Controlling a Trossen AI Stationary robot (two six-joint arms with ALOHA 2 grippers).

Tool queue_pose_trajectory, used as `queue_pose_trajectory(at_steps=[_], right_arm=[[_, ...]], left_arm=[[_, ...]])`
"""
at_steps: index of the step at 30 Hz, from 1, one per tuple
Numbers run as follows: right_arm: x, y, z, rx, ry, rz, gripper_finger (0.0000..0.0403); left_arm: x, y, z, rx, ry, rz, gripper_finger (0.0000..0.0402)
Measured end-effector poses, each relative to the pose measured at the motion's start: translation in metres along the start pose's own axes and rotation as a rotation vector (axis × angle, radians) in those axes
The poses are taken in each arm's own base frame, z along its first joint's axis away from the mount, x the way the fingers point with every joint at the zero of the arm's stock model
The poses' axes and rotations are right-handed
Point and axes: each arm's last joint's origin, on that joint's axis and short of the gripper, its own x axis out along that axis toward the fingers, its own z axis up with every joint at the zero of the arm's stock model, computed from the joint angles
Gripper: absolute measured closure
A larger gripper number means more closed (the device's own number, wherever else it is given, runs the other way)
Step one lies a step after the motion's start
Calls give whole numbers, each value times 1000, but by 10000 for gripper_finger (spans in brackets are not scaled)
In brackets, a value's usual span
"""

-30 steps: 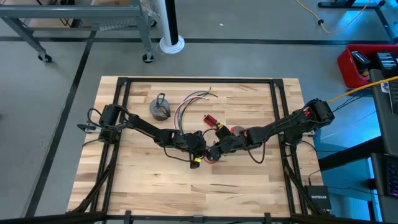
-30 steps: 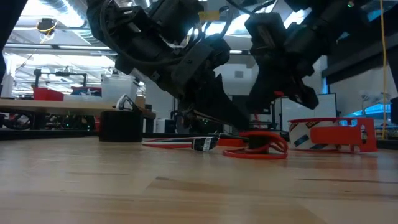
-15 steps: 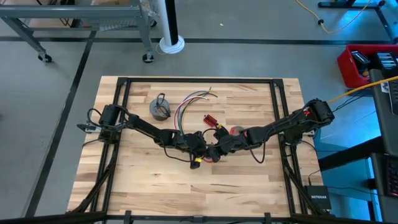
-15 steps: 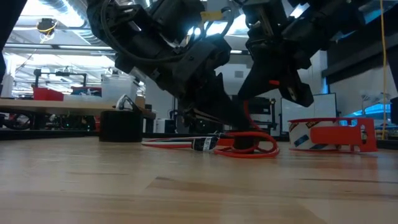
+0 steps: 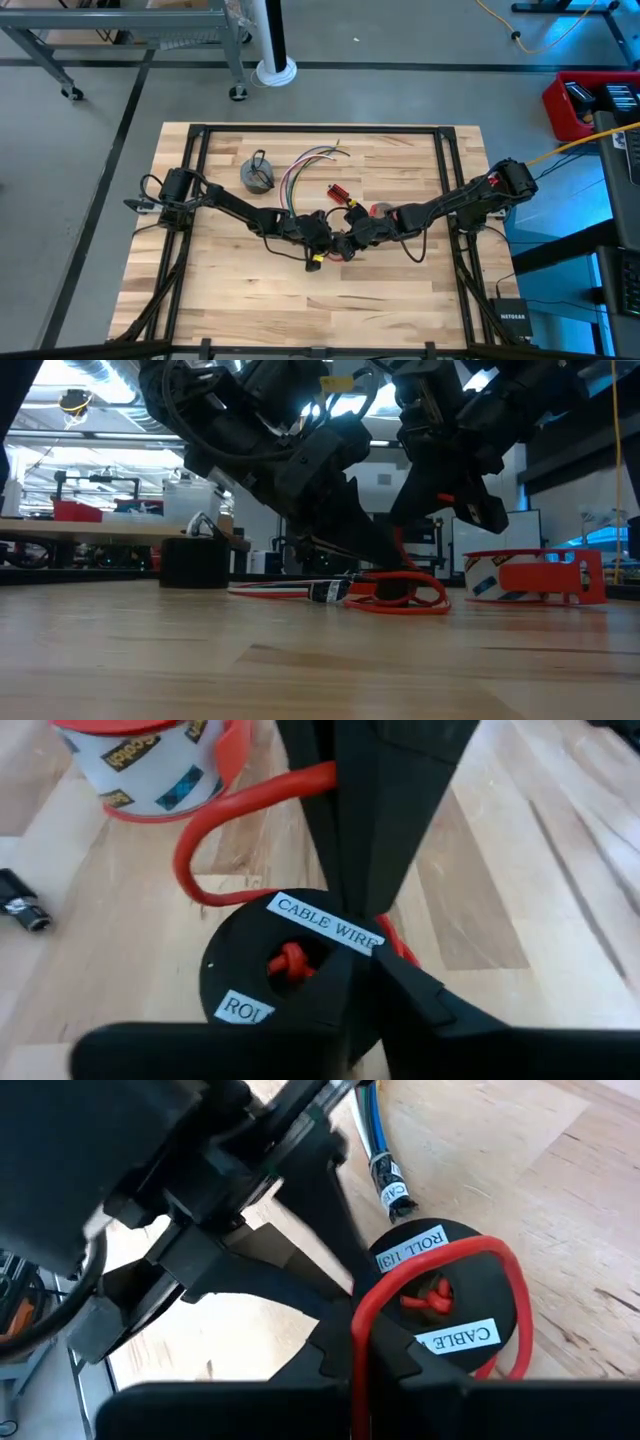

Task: Coil cords
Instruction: Coil the red wire onto the spool

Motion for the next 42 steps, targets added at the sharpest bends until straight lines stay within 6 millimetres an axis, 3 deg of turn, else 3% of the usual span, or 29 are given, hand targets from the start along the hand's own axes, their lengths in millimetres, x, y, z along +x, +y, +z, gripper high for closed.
queue_pose_trajectory(at_steps=[8, 12, 25, 35, 42], right_arm=[[0, 0, 0, 0, 1, 1, 401], [0, 0, 0, 0, 1, 3, 401], [0, 2, 0, -2, 24, 35, 401], [0, 7, 2, -24, 7, 81, 401], [0, 6, 2, -23, 3, 76, 401]], left_arm=[[-1, 4, 1, 23, -18, 136, 285], [-1, 5, 1, 69, -15, 140, 264], [-1, 9, 4, 117, -36, 256, 260], [-2, 5, 18, 147, -177, 192, 261], [-2, 6, 14, 149, -140, 189, 299]])
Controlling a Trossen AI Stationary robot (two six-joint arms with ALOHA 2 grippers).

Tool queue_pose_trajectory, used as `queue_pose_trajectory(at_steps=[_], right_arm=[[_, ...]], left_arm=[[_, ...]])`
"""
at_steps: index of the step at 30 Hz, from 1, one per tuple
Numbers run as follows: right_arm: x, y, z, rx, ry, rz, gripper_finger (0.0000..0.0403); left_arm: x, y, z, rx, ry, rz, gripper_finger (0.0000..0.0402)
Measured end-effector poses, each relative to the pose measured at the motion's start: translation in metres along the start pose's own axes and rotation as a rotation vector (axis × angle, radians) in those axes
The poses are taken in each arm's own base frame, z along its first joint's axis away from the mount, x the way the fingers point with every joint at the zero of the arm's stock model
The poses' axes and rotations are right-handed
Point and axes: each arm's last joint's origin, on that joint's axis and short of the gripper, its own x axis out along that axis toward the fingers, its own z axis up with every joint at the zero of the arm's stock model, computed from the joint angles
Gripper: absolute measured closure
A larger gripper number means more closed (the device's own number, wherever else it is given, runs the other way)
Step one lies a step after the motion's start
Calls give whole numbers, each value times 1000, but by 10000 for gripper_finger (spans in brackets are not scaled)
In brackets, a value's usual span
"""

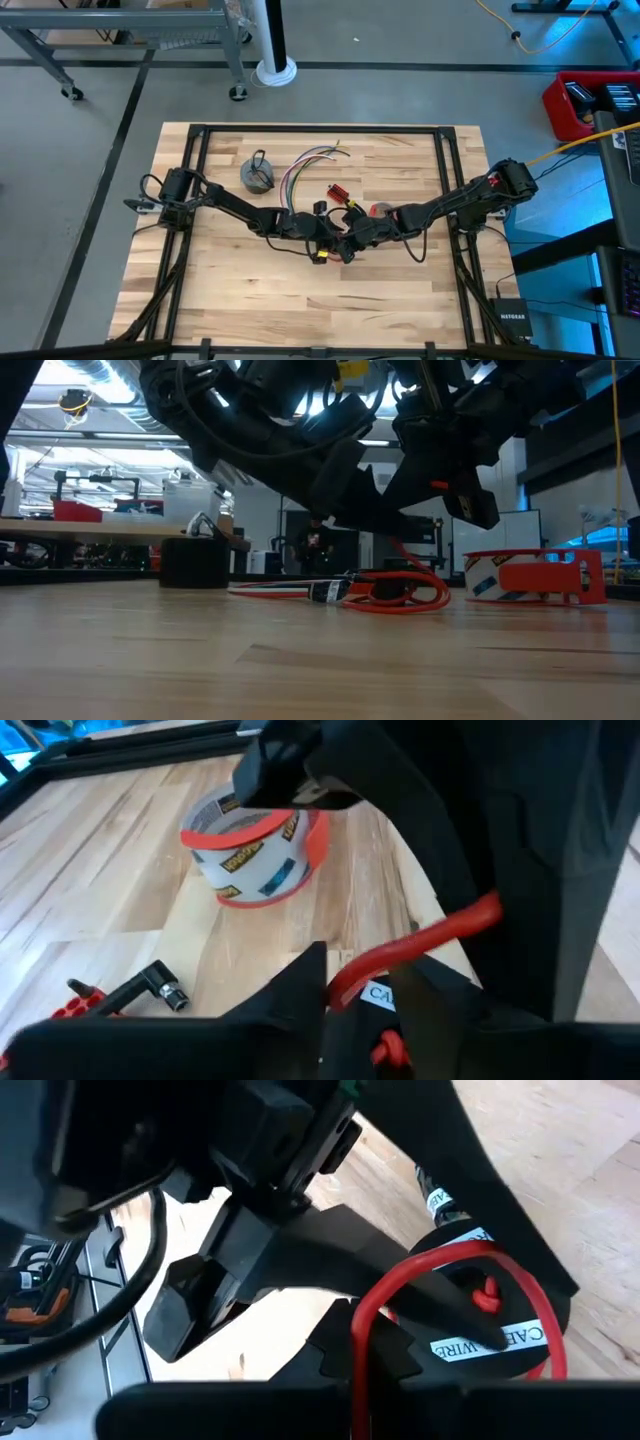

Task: Coil cords
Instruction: Coil the red wire onto the spool

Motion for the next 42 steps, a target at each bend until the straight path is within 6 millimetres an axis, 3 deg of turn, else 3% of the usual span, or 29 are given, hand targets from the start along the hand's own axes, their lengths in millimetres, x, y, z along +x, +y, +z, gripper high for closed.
queue_pose_trajectory(at_steps=[9, 17, 25, 30, 36, 42], right_arm=[[0, 0, 0, 2, 23, 10, 397], [0, 1, -2, 2, 50, 24, 377], [-1, 1, -1, -28, 44, 27, 376], [-14, 8, -1, -59, -3, 28, 376], [-29, 15, -17, -99, -118, -68, 375], [-14, 11, -32, -121, -136, -139, 375]], left_arm=[[2, 8, 0, -15, 0, 15, 394], [4, 23, -1, -91, 5, 56, 397], [4, 25, -2, -105, 11, 59, 399], [4, 26, -8, -95, 70, 82, 400], [5, 32, -13, -97, 118, 109, 400], [5, 33, -13, -110, 118, 112, 401]])
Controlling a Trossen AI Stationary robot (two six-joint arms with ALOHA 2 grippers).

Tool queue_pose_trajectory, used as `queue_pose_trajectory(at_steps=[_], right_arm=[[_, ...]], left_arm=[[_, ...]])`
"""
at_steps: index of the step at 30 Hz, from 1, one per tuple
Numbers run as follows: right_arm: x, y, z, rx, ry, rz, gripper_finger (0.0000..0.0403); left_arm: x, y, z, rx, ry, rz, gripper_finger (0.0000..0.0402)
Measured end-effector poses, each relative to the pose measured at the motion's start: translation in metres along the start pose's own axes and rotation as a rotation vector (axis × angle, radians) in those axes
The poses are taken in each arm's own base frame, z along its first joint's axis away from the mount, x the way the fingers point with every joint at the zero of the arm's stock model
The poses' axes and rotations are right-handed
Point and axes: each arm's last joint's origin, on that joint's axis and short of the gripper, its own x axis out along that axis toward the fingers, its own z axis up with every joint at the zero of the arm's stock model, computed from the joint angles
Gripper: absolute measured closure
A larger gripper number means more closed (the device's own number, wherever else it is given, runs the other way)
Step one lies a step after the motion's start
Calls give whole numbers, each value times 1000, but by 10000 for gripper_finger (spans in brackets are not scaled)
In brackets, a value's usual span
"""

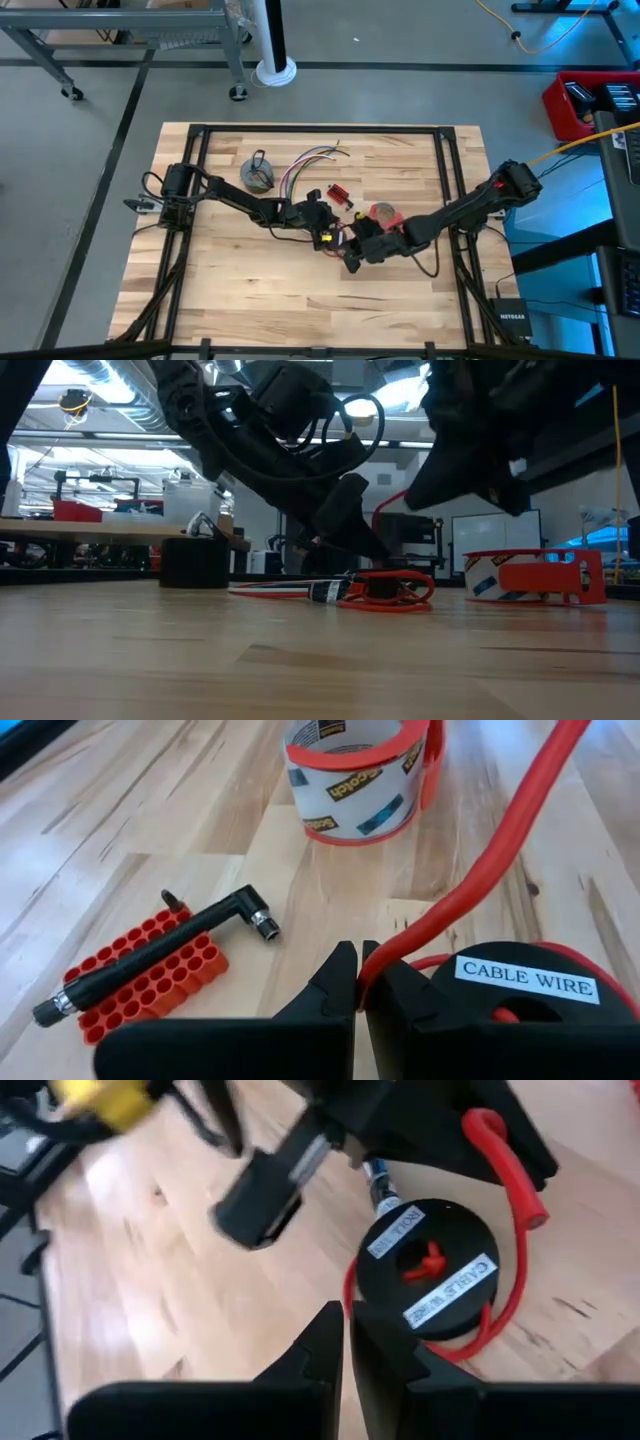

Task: Coil cords
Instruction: Coil the red wire onto the spool

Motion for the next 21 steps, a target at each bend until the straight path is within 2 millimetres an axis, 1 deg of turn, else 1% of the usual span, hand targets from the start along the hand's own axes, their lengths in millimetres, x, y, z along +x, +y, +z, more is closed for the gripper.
queue_pose_trajectory(at_steps=[5, 11, 15, 21], right_arm=[[18, -4, -6, 1, -3, -26, 375], [32, -11, -7, 2, -41, -74, 375], [36, -13, -7, 2, -64, -98, 375], [36, -15, -7, -1, -72, -120, 376]], left_arm=[[0, 0, -2, 5, 22, 1, 401], [0, 0, -2, 5, 21, 0, 401], [0, 0, -2, 5, 20, 0, 401], [0, 0, -2, 6, 20, 0, 401]])
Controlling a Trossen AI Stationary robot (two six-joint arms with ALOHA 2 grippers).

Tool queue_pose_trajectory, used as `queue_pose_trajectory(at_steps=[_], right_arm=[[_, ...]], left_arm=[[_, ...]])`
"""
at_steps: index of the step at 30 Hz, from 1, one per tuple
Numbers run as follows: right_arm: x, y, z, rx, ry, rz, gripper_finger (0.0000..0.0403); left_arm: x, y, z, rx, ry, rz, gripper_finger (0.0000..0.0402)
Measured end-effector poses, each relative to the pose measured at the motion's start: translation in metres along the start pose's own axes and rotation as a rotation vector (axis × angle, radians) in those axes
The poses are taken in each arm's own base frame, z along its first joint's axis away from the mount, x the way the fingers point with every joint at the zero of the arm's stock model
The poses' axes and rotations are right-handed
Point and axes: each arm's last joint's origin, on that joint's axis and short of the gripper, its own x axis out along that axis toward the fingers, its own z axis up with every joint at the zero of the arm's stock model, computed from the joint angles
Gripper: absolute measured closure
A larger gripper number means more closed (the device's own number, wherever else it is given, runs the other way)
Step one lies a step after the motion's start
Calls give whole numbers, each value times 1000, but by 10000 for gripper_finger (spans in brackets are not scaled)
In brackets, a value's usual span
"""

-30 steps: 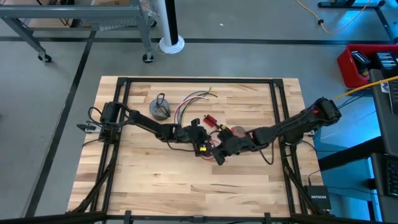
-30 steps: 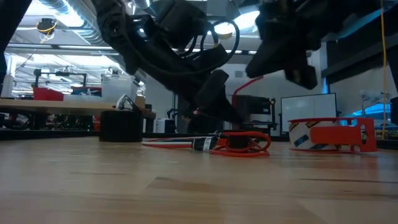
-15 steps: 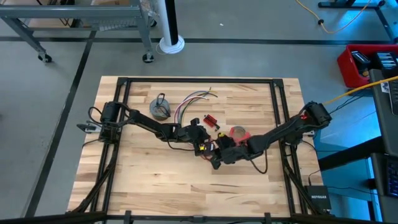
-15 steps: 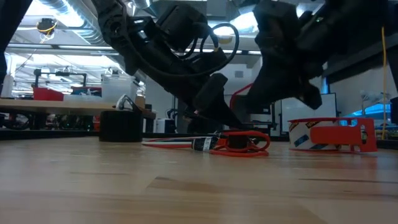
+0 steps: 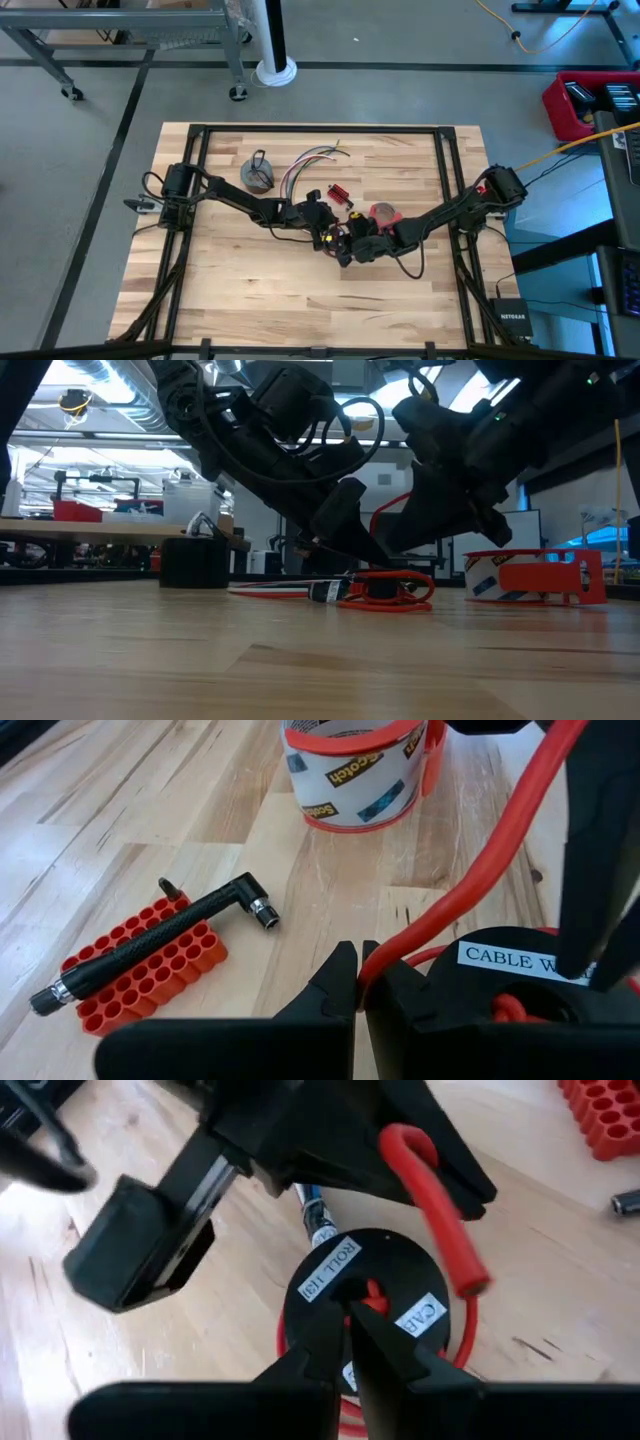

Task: Coil cords
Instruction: Coil the red wire onto the spool

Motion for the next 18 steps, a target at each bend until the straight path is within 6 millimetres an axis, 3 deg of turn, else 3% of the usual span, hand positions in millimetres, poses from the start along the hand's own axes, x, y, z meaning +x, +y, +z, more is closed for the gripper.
queue_pose_trajectory(at_steps=[6, 18], right_arm=[[0, -5, -3, 38, 25, -45, 398], [0, -8, -5, 81, 64, -73, 397]], left_arm=[[0, 0, 0, -1, -1, 0, 402], [0, 0, 0, 0, -2, 0, 401]])
